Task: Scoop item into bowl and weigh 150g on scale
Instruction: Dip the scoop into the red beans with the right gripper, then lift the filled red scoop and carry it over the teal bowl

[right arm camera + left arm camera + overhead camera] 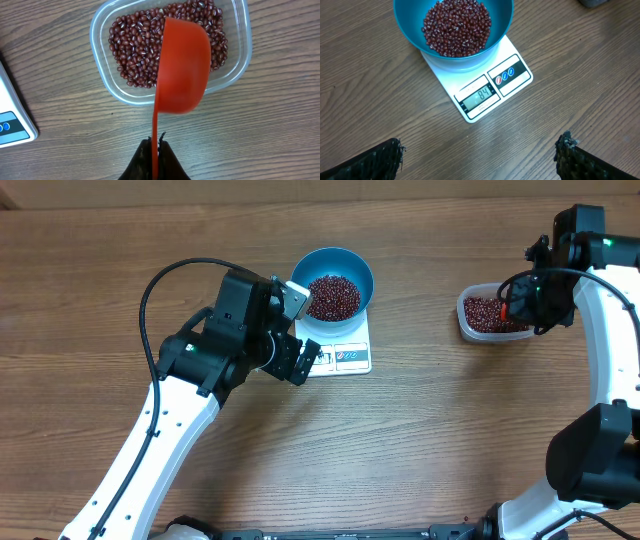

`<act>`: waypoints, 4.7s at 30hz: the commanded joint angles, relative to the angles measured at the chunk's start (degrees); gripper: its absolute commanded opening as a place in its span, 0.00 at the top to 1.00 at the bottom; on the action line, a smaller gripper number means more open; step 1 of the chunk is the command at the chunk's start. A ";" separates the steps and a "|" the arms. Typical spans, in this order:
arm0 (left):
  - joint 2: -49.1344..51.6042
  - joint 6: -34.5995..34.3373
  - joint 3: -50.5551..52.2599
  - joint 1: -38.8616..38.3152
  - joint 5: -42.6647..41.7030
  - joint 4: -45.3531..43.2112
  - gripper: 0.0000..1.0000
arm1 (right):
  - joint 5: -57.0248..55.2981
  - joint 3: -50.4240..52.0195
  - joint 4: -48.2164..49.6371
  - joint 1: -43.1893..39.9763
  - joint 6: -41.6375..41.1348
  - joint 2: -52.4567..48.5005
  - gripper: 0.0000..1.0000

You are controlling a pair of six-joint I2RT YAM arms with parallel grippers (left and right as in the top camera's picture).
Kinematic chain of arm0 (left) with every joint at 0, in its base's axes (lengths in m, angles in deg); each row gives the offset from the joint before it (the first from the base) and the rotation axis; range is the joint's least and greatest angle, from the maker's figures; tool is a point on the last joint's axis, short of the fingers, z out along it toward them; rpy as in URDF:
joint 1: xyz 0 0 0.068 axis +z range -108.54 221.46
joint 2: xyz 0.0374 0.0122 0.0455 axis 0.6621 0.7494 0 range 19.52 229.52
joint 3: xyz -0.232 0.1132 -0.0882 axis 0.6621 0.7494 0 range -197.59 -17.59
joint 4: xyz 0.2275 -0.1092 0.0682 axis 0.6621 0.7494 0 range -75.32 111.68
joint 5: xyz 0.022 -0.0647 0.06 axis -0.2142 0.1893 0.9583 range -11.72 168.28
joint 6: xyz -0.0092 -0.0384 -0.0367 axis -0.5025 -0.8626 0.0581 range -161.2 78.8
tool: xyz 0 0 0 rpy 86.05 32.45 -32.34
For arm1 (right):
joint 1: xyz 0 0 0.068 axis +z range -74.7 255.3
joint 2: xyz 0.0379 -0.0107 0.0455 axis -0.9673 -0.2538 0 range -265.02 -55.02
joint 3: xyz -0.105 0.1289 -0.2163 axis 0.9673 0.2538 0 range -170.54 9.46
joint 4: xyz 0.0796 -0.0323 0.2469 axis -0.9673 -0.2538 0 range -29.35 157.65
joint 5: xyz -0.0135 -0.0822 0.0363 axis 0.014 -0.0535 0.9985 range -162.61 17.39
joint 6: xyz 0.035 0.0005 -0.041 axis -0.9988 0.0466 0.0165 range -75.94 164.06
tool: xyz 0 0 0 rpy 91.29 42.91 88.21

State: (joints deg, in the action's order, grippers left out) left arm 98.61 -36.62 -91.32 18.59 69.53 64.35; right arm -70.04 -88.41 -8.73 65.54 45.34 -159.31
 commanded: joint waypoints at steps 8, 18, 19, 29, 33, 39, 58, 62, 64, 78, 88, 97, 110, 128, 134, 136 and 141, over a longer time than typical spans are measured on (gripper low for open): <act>-0.33 -0.74 0.11 -0.02 0.35 -0.22 0.00 | 0.11 0.17 0.33 -0.28 0.28 1.31 0.96; -0.33 -0.74 0.11 -0.02 0.35 -0.22 0.00 | 0.11 3.61 4.22 -0.28 4.52 1.31 0.96; -0.33 -0.74 0.11 -0.02 0.35 -0.22 0.01 | 0.09 4.31 5.31 -0.28 5.11 1.31 0.96; -0.33 -0.74 0.11 -0.02 0.35 -0.22 0.01 | 0.15 11.89 19.10 -0.28 9.40 1.29 0.96; -0.33 -0.74 0.11 -0.02 0.35 -0.22 0.00 | 0.15 13.51 20.79 -0.28 9.55 0.68 0.96; -0.33 -0.74 0.11 -0.02 0.35 -0.22 0.00 | 0.66 13.62 20.76 -0.26 9.55 -2.14 0.96; -0.33 -0.74 0.11 -0.02 0.35 -0.22 0.00 | 18.97 14.19 17.09 -1.92 12.28 -6.84 0.96; -0.33 -0.74 0.11 -0.02 0.35 -0.22 0.01 | 26.49 14.16 16.90 -6.10 12.28 -6.84 0.96; -0.33 -0.74 0.11 -0.02 0.33 -0.22 0.00 | 30.82 14.16 16.85 -8.35 12.33 -6.84 0.96; -0.33 -0.74 0.11 -0.02 0.35 -0.22 0.01 | 48.87 14.16 12.44 -20.41 17.22 -6.84 0.96; -0.33 -0.74 0.11 -0.02 0.35 -0.22 0.01 | 50.29 14.16 11.34 -21.62 17.25 -6.84 0.96; -0.33 -0.74 0.11 -0.02 0.35 -0.22 0.00 | 52.46 14.16 11.28 -21.62 17.27 -6.84 0.96; -0.33 -0.74 0.11 -0.02 0.35 -0.20 0.00 | 54.73 14.12 9.77 -23.17 18.43 -6.82 0.96; -0.33 -0.74 0.11 -0.02 0.35 -0.22 0.00 | 63.80 10.32 4.04 -15.67 21.24 -4.22 0.96; -0.33 -0.74 0.11 -0.02 0.35 -0.20 0.01 | 64.00 8.07 5.62 -6.80 18.16 -4.20 0.96; -0.33 -0.74 0.11 -0.02 0.35 -0.22 0.00 | 64.00 7.39 7.58 -4.42 15.50 -4.20 0.96; -0.33 -0.74 0.11 -0.02 0.35 -0.22 0.01 | 63.91 5.01 13.33 2.51 8.70 -4.20 0.96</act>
State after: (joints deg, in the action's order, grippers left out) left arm 98.61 -36.62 -91.32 18.59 69.53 64.32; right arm -7.46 -80.78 3.24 65.30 58.58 -165.78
